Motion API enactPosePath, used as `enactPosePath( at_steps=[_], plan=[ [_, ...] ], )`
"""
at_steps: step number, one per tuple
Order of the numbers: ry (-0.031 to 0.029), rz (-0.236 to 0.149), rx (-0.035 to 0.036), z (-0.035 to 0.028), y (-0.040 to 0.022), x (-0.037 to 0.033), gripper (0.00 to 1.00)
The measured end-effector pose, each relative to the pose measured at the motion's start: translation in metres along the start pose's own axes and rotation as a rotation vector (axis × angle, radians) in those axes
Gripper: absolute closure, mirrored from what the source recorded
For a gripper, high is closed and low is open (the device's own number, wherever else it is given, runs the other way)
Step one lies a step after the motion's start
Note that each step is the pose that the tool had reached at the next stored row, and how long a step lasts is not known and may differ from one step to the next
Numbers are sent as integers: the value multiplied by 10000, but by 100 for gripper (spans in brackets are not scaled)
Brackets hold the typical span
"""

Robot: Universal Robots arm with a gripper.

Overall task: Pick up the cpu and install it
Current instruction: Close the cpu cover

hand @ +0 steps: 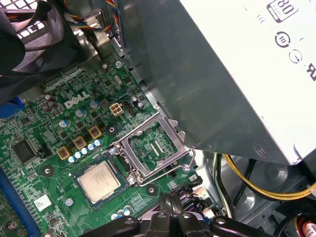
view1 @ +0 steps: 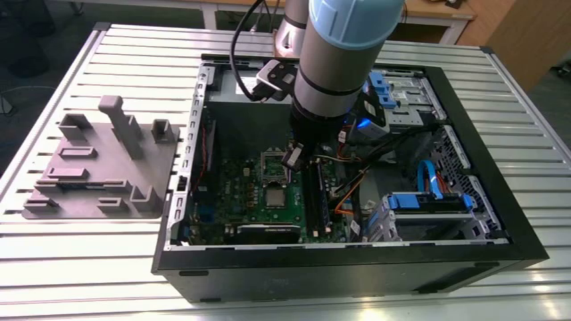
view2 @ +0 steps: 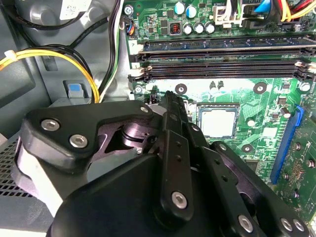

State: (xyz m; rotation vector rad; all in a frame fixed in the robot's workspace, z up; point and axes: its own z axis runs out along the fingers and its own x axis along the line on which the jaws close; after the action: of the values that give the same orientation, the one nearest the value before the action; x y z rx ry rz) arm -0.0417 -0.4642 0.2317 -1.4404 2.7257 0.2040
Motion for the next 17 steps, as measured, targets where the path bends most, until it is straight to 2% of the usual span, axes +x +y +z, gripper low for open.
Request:
enactPosePath(
  at_steps=[12, 13, 14, 15, 17],
  plan=[
    [0, 0, 0, 1, 1, -1, 89],
    [0, 0, 0, 1, 1, -1, 83],
    [0, 0, -1, 1, 1, -2, 83],
    [-1, 0, 0, 2, 1, -2, 76],
    [0, 0, -1, 2, 1, -2, 76]
  ],
)
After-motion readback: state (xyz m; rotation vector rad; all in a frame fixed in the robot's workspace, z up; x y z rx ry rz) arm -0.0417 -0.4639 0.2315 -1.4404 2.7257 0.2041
